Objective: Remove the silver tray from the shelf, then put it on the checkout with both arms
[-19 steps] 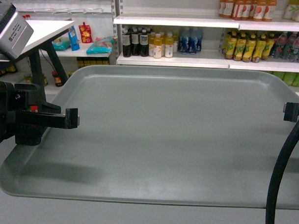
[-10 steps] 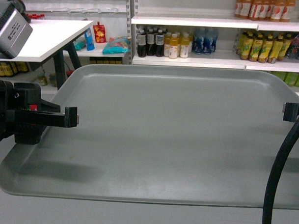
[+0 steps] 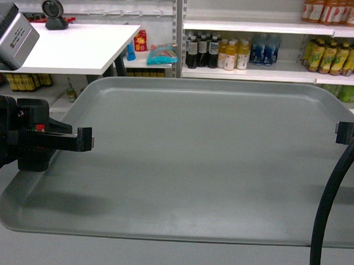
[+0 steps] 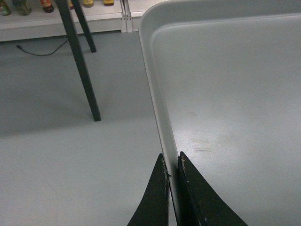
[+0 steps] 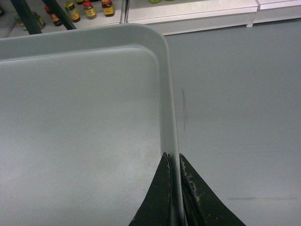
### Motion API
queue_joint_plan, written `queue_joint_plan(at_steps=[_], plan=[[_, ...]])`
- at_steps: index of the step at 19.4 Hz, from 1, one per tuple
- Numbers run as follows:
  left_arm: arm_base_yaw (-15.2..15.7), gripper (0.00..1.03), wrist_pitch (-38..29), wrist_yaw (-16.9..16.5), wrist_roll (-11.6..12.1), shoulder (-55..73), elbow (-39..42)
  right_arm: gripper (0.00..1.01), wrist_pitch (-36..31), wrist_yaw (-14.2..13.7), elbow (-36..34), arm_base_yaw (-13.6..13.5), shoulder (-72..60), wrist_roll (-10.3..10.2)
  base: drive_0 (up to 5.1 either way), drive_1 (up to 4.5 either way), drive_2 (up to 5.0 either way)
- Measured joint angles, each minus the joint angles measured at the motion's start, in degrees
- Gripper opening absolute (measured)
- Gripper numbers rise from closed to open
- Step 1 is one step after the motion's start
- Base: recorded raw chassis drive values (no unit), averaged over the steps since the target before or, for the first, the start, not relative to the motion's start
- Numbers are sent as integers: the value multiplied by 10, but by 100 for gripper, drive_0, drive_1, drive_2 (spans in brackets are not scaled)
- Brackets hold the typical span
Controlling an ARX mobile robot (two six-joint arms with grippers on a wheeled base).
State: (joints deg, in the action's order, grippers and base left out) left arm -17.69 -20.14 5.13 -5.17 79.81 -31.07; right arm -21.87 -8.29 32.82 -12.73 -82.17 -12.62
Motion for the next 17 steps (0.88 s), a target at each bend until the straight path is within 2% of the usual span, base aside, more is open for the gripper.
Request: queue_joint_plan(at_steps=[17], plan=[[0,4,1,0,0,1,0,3,0,0,0,0,-2,0,-495,246,246]])
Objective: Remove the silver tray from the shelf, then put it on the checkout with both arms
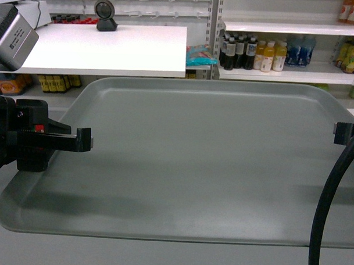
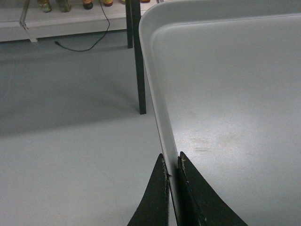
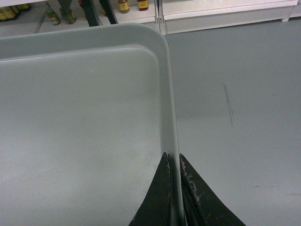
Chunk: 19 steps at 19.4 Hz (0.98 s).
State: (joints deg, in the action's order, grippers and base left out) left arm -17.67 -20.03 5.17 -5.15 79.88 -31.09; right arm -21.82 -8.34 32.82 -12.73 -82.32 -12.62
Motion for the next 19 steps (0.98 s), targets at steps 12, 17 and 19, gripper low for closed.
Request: queue_joint_plan(at_steps=[12,17,19], plan=[[0,4,-2,0,0,0,0,3,-2,0,0,0,0,0,-491,245,245],[0,4,2,0,0,0,0,3,0,0,0,0,0,0,-474,262,262],[0,4,0,0,0,0,0,3,0,0,0,0,0,0,-488,248,248]])
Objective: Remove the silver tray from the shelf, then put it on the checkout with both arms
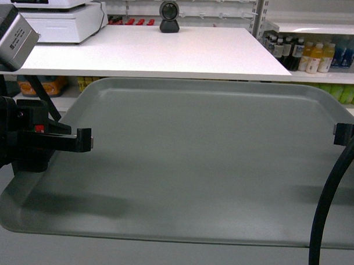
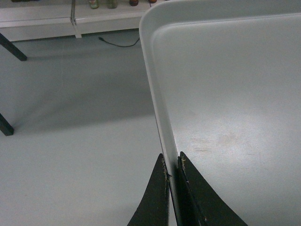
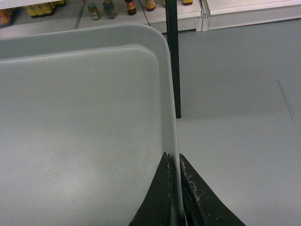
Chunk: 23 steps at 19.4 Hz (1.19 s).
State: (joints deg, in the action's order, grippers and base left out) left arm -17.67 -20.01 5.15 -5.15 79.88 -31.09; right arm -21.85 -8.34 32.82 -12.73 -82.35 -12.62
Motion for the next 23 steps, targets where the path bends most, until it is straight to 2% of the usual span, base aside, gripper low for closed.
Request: queue_joint_plan(at_steps=[15,23], plan=[[0,4,0,0,0,0,0,3,-1,0,0,0,0,0,-491,245,245],[2,4,1,0,2,0,0,3,-1,0,0,-3,0,0,0,0,0]])
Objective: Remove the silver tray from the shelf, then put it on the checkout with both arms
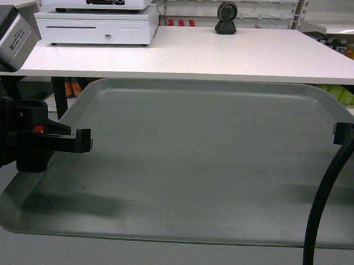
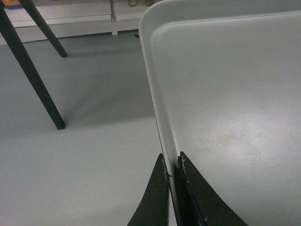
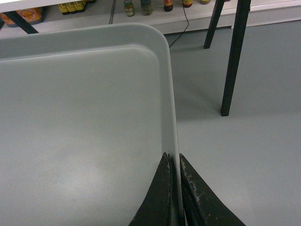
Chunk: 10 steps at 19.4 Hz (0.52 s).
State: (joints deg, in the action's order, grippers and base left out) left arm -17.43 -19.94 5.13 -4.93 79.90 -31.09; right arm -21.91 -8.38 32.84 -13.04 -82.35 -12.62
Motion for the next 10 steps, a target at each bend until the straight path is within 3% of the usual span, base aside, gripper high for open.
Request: queue_joint_plan(at_steps=[10], plan=[[0,4,0,0,0,0,0,3,0,0,0,0,0,0,0,15,-14]])
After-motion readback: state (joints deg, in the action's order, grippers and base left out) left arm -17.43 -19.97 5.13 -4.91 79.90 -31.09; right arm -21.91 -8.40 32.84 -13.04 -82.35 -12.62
